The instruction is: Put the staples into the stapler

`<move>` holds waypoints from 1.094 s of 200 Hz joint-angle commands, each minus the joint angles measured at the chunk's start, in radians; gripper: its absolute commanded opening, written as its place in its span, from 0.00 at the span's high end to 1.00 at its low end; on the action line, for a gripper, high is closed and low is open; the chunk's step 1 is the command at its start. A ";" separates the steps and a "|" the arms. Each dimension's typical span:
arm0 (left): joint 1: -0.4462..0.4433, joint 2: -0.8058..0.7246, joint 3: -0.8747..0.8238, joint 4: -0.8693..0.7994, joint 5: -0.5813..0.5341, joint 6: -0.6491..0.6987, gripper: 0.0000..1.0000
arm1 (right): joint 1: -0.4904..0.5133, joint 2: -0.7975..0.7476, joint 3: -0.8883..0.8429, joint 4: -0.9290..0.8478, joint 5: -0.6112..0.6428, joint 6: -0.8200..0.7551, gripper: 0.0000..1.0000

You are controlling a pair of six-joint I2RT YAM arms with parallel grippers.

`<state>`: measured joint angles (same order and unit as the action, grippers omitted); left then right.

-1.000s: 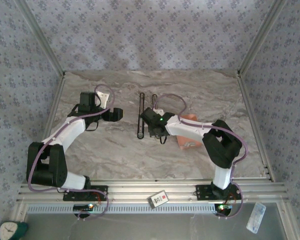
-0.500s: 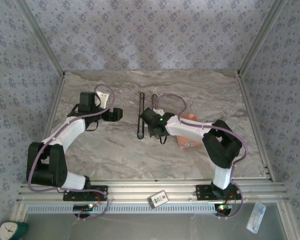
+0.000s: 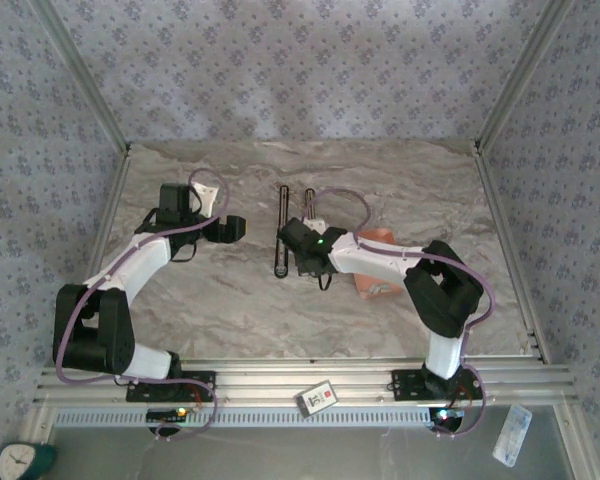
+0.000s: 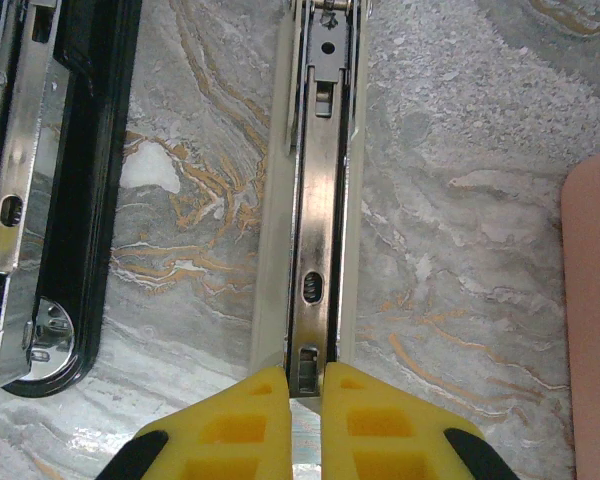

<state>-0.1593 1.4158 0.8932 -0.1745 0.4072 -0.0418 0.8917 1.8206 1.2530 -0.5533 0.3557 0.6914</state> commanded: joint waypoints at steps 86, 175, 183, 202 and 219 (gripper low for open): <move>-0.006 0.012 -0.002 0.022 0.016 0.009 0.02 | 0.010 -0.042 -0.041 0.043 0.068 0.046 0.89; -0.006 0.006 -0.003 0.023 0.025 0.002 0.02 | 0.014 -0.116 -0.051 0.008 0.079 0.065 0.90; -0.008 0.003 -0.003 0.023 0.028 -0.002 0.02 | 0.017 -0.133 -0.052 -0.004 0.072 0.075 0.90; -0.017 0.002 0.001 0.016 0.030 -0.006 0.02 | 0.027 -0.171 -0.104 -0.037 0.052 0.105 0.90; -0.030 0.002 0.003 0.012 0.032 -0.009 0.02 | 0.032 -0.205 -0.139 -0.056 0.013 0.139 0.90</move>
<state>-0.1688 1.4231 0.8928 -0.1719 0.4080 -0.0452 0.9112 1.6718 1.1564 -0.5354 0.3946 0.7597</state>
